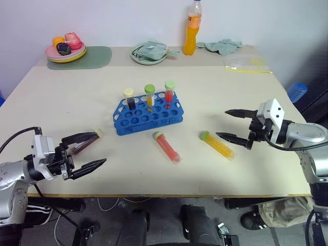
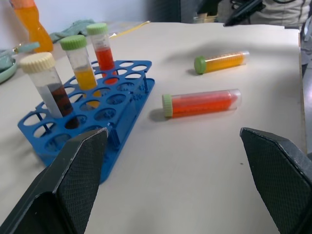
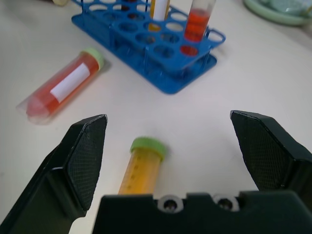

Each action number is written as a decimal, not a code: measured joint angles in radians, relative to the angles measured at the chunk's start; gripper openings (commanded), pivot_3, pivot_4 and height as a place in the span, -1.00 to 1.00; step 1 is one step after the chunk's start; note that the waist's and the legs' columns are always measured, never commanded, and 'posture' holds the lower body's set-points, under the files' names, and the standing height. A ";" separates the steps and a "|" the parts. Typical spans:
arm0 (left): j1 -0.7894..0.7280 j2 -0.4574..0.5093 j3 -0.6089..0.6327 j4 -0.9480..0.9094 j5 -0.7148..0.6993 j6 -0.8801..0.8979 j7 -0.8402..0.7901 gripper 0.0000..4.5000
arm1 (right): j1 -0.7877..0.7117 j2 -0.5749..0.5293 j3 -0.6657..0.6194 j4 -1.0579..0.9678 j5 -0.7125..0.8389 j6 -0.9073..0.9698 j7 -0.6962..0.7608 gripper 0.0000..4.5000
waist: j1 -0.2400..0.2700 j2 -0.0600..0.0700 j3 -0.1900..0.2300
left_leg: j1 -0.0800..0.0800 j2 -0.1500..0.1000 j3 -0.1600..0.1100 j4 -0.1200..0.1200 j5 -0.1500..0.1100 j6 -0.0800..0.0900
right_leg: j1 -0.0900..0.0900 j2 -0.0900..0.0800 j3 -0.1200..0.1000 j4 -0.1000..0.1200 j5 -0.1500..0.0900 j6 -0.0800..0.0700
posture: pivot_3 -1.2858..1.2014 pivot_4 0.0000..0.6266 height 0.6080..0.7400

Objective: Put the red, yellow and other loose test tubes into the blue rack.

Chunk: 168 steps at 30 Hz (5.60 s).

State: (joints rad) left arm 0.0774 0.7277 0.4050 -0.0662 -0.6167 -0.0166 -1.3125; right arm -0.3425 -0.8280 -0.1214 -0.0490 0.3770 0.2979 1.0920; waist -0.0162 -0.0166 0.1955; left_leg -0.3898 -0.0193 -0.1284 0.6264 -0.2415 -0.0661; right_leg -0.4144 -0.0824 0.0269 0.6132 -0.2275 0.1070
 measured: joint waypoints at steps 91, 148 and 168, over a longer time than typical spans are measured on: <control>-0.160 0.077 -0.078 0.071 0.006 0.064 -0.061 0.99 | -0.543 0.432 0.454 -0.071 0.855 1.311 -1.374 1.00 | -0.029 0.000 0.000 | -0.002 0.001 0.000 -0.006 0.000 0.001 | -0.008 0.001 0.000 0.002 0.001 -0.002 | 0.03 -0.52 1.00; -0.121 0.077 -0.065 0.027 -0.002 0.069 -0.028 1.00 | -0.432 -0.055 0.721 -0.391 0.119 0.963 -0.496 -0.65 | -0.025 0.000 -0.001 | -0.003 0.001 0.000 -0.011 0.000 0.001 | -0.010 0.001 0.000 -0.001 0.000 -0.001 | 0.03 -0.52 1.00; -0.087 0.132 -0.028 -0.036 -0.138 0.252 -0.092 1.00 | -0.494 0.115 0.632 -0.366 0.097 1.246 -0.553 0.65 | -0.027 0.000 -0.001 | -0.003 0.001 0.000 -0.011 0.000 0.001 | -0.010 0.001 0.000 -0.001 0.000 -0.002 | 0.03 -0.52 1.00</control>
State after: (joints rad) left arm -0.0094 0.8595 0.3773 -0.1027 -0.7550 0.2350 -1.4042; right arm -0.8360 -0.7130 0.5102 -0.4146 0.4744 1.5444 0.5393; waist -0.0433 -0.0170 0.1948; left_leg -0.3926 -0.0184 -0.1281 0.6156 -0.2411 -0.0656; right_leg -0.4249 -0.0816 0.0273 0.6125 -0.2272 0.1054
